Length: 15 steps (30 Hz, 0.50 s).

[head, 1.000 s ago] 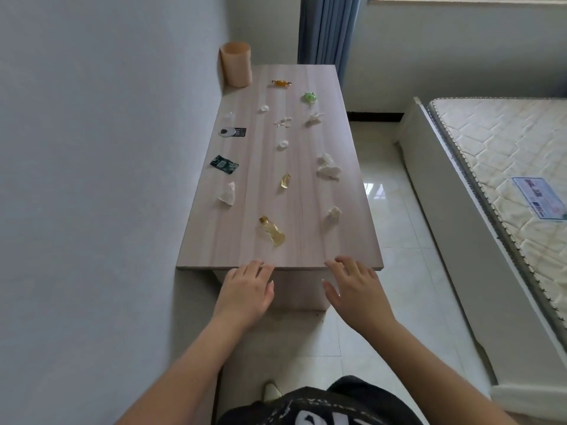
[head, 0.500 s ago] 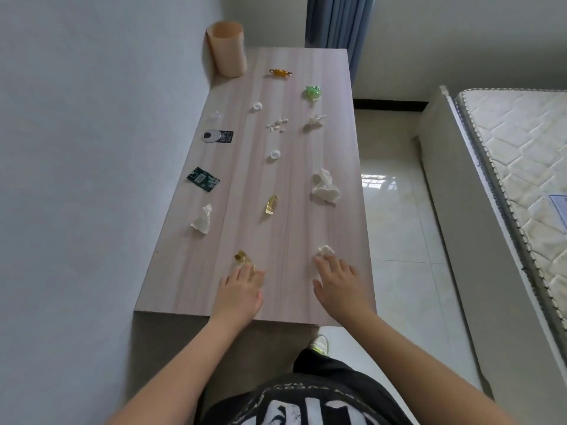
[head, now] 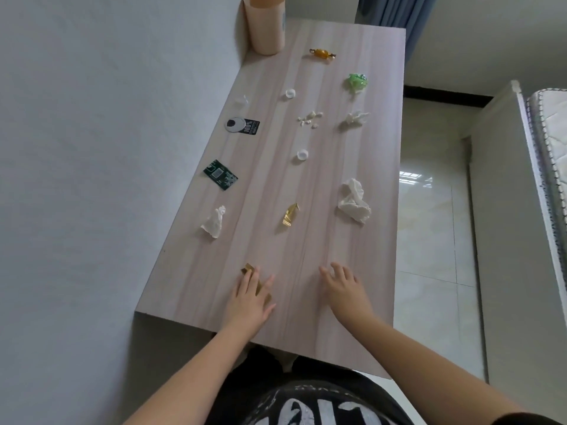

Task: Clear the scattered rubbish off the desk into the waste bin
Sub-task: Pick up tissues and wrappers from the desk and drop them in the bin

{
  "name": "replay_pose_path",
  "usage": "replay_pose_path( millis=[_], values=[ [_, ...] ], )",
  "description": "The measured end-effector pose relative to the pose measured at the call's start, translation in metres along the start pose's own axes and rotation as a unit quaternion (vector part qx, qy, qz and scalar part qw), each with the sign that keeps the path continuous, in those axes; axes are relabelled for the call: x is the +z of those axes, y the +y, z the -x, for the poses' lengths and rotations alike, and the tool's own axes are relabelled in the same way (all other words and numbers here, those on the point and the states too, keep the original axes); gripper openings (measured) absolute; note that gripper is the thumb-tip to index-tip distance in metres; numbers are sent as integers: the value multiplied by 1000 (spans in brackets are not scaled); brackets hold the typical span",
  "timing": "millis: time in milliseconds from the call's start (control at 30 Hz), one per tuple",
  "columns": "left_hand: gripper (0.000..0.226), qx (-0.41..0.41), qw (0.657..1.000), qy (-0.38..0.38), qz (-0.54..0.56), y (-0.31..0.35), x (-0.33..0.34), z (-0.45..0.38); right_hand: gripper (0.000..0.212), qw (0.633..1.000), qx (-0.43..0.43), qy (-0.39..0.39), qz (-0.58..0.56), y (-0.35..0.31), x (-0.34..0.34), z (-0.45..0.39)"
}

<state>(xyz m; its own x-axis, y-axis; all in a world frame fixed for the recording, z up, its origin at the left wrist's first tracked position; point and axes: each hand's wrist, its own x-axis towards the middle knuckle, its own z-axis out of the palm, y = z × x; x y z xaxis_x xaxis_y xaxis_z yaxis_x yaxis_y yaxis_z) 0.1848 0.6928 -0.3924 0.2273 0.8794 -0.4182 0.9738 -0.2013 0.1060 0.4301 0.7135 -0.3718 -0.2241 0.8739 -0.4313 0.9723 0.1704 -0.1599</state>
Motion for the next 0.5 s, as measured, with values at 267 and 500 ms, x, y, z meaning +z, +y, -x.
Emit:
replay_pose_path(
  millis=[267,500],
  values=[
    [60,99,990,53,83,-47,-3,-3,48,997,13,30,-74,-14,0,-17],
    [22,132,964,135,184,-86,-40,-31,24,984,64,100,-134,-57,-33,-57]
  ],
)
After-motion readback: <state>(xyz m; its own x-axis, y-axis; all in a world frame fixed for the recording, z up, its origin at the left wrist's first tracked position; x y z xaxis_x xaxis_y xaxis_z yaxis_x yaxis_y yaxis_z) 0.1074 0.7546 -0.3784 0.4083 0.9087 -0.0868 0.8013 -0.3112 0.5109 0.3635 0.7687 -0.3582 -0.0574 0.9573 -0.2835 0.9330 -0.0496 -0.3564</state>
